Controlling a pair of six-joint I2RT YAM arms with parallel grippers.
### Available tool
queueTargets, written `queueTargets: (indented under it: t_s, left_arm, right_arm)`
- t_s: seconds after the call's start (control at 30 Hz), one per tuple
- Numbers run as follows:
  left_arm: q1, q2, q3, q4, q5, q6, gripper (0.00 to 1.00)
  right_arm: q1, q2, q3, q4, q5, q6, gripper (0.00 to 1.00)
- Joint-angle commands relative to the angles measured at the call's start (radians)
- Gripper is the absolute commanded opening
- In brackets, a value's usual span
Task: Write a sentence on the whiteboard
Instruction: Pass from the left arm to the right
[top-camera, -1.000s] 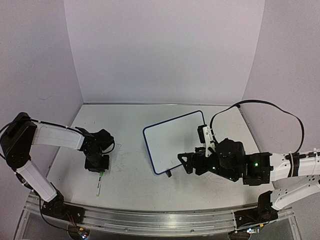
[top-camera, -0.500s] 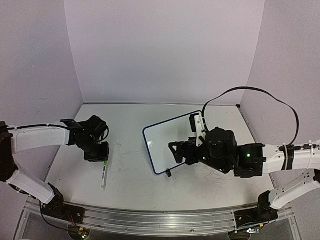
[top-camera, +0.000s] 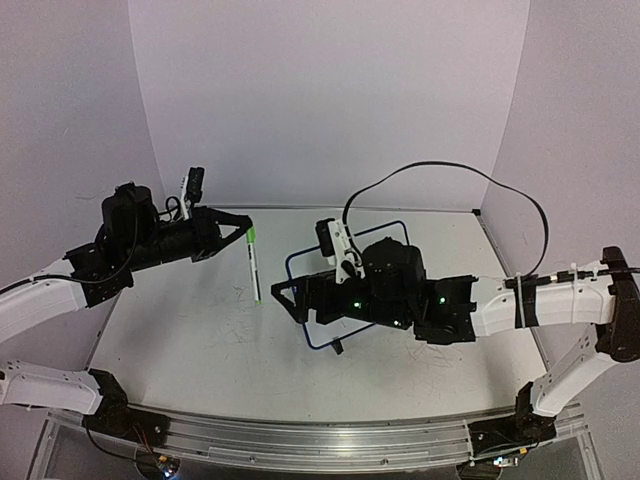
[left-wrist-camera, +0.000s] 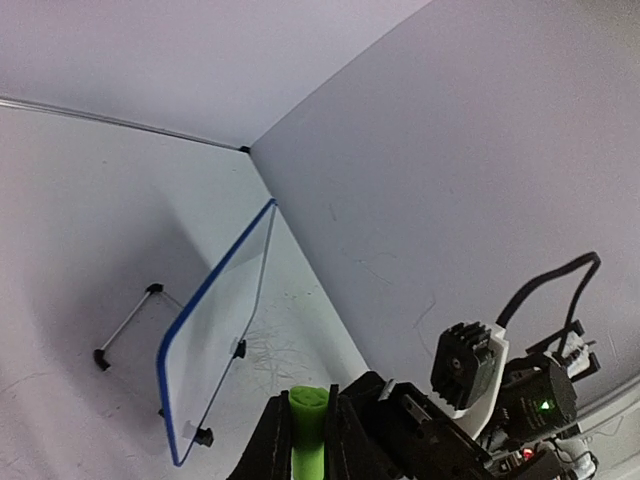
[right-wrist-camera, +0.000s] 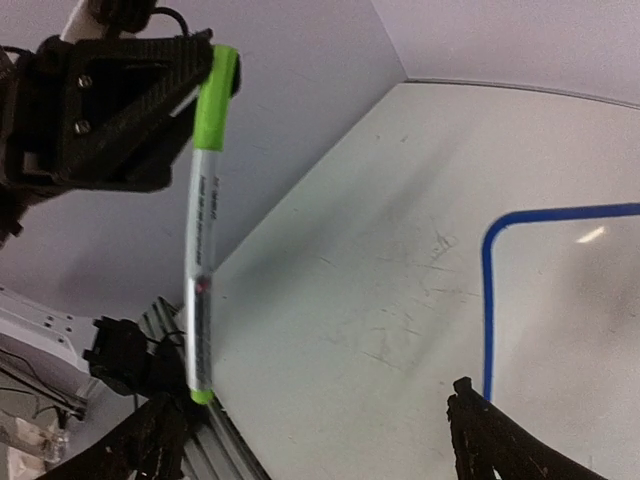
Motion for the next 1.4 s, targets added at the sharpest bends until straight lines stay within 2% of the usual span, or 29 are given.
queueTargets:
  t_s: [0.0, 0.1, 0.3, 0.6, 0.73, 0.77, 0.97, 1.0, 1.07, 1.1, 1.13, 1.2, 1.27, 1.37]
  left_arm:
    - [-0.082, 0.018, -0.015, 0.257, 0.0, 0.014, 0.0]
    - [-0.13, 0.031, -0.034, 0.306, -0.051, 0.036, 0.0]
    - [-0.187, 0.096, -0.045, 0.402, -0.076, 0.077, 0.0]
    - [-0.208, 0.139, -0.017, 0.452, -0.081, 0.114, 0.0]
    - [-0.208, 0.134, -0.023, 0.46, -0.118, 0.114, 0.0]
    - [-0.208, 0.134, -0.023, 0.462, -0.124, 0.111, 0.0]
    - [-0.208, 0.136, -0.03, 0.472, -0.138, 0.096, 0.0]
    - [-0.208, 0.135, -0.031, 0.469, -0.137, 0.094, 0.11]
    - [-0.207, 0.125, -0.032, 0.439, -0.127, 0.093, 0.52]
    - [-0.205, 0.112, -0.026, 0.399, -0.134, 0.09, 0.67]
    - [-0.201, 0.103, -0.01, 0.337, -0.143, 0.093, 0.75]
    - [-0.194, 0.091, 0.032, 0.211, -0.15, 0.107, 0.87]
    - [-0.192, 0.096, 0.089, 0.084, -0.128, 0.131, 0.9]
    - [-0.191, 0.172, 0.213, -0.096, -0.037, 0.18, 0.91]
  right_arm:
    - [-0.063, 0.024, 0.058, 0.189, -0.206, 0.151, 0.9]
    - [-0.113, 0.04, 0.033, 0.283, -0.326, 0.231, 0.86]
    - [-0.124, 0.048, 0.03, 0.318, -0.361, 0.238, 0.82]
    - [-0.132, 0.026, -0.021, 0.364, -0.342, 0.255, 0.52]
    - [-0.133, 0.015, -0.051, 0.394, -0.357, 0.254, 0.43]
    - [-0.134, 0.012, -0.059, 0.396, -0.358, 0.25, 0.39]
    - [-0.14, 0.003, -0.085, 0.391, -0.347, 0.206, 0.0]
    - [-0.146, -0.003, -0.091, 0.381, -0.344, 0.189, 0.0]
    - [-0.165, -0.02, -0.1, 0.338, -0.34, 0.143, 0.0]
    - [-0.174, -0.031, -0.096, 0.291, -0.34, 0.11, 0.0]
    - [-0.178, -0.041, -0.079, 0.229, -0.334, 0.044, 0.0]
    - [-0.181, -0.055, -0.028, 0.049, -0.314, -0.104, 0.0]
    - [-0.18, -0.068, 0.01, -0.091, -0.277, -0.22, 0.0]
    - [-0.18, -0.1, 0.021, -0.187, -0.28, -0.346, 0.0]
